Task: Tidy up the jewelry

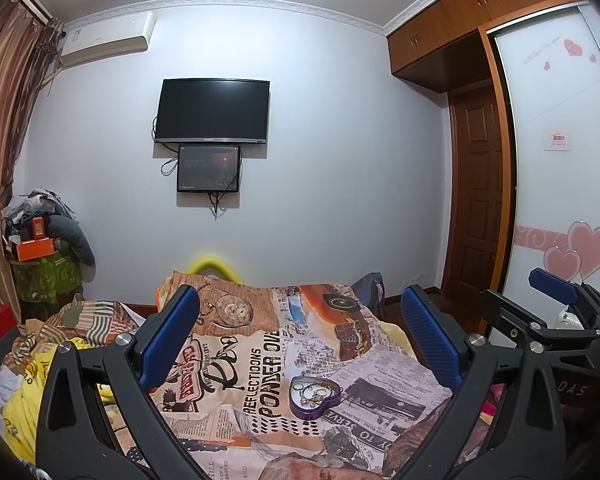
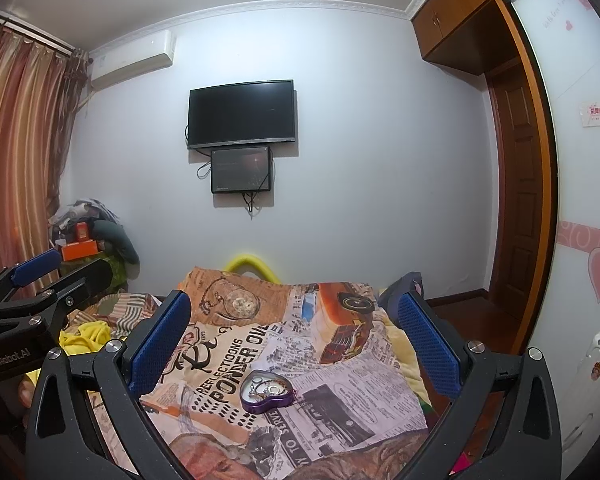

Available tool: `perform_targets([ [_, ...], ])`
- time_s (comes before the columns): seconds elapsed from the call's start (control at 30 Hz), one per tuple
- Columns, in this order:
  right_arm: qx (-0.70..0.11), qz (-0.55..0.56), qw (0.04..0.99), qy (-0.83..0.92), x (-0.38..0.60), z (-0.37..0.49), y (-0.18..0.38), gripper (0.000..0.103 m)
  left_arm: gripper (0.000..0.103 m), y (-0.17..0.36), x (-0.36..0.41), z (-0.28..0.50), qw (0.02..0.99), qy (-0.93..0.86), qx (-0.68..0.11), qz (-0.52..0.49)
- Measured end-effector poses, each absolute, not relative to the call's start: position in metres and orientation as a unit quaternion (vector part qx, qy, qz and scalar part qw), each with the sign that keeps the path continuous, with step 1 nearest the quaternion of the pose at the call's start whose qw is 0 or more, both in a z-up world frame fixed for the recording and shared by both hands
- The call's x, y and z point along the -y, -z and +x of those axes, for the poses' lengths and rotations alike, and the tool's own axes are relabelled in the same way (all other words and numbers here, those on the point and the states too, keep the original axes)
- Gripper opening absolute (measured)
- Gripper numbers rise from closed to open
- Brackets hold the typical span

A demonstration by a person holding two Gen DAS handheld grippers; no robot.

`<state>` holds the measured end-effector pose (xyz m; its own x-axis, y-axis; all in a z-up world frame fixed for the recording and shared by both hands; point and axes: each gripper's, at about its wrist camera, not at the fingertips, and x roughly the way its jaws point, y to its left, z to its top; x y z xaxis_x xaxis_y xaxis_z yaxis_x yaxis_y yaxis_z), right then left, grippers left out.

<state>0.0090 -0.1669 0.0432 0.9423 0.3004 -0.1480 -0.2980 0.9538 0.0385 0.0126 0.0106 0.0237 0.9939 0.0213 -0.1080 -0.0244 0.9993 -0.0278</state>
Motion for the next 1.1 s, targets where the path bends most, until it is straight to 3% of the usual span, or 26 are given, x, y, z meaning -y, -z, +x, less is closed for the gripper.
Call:
perform_targets([
  [1.1, -0.089, 0.004, 0.984, -0.151, 0.164, 0.019, -0.036, 0.103, 0.102, -0.015, -0.02, 0.029, 0.996, 0.009, -0.077, -0.033],
])
